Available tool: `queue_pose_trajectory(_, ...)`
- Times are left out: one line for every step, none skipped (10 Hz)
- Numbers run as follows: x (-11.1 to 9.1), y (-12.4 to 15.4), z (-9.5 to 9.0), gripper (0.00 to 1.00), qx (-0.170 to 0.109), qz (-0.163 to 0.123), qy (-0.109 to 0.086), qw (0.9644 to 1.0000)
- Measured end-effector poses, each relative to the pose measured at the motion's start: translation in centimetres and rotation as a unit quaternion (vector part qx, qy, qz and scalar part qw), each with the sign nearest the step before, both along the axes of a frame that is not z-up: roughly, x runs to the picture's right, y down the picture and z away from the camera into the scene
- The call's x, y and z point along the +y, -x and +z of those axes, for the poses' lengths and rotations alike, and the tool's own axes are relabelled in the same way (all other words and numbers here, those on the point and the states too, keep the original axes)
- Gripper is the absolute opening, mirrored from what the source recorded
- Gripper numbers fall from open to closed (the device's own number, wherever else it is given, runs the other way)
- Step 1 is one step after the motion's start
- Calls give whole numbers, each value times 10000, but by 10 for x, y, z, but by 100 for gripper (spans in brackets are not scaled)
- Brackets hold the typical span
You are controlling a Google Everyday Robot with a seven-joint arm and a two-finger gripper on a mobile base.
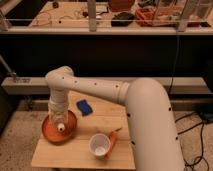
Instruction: Place the bottle in the ceramic bowl
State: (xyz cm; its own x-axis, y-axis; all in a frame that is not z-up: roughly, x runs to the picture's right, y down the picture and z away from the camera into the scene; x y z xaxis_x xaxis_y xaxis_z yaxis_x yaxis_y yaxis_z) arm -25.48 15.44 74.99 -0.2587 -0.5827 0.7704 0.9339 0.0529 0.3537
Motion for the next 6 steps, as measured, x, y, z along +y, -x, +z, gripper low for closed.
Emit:
queue_pose_trajectory(-1,0,0,24,7,2,7,10000)
queue_pose_trajectory(0,-1,0,24,21,-10,21,10000)
queue_pose_trajectory(0,-1,0,24,24,-6,27,10000)
queue_pose_trajectory(0,-1,1,28,27,-2,33,10000)
queue_pose_trajectory(0,-1,1,30,30,4,40,10000)
queue_pose_trajectory(-1,-1,1,30,38,7,41,10000)
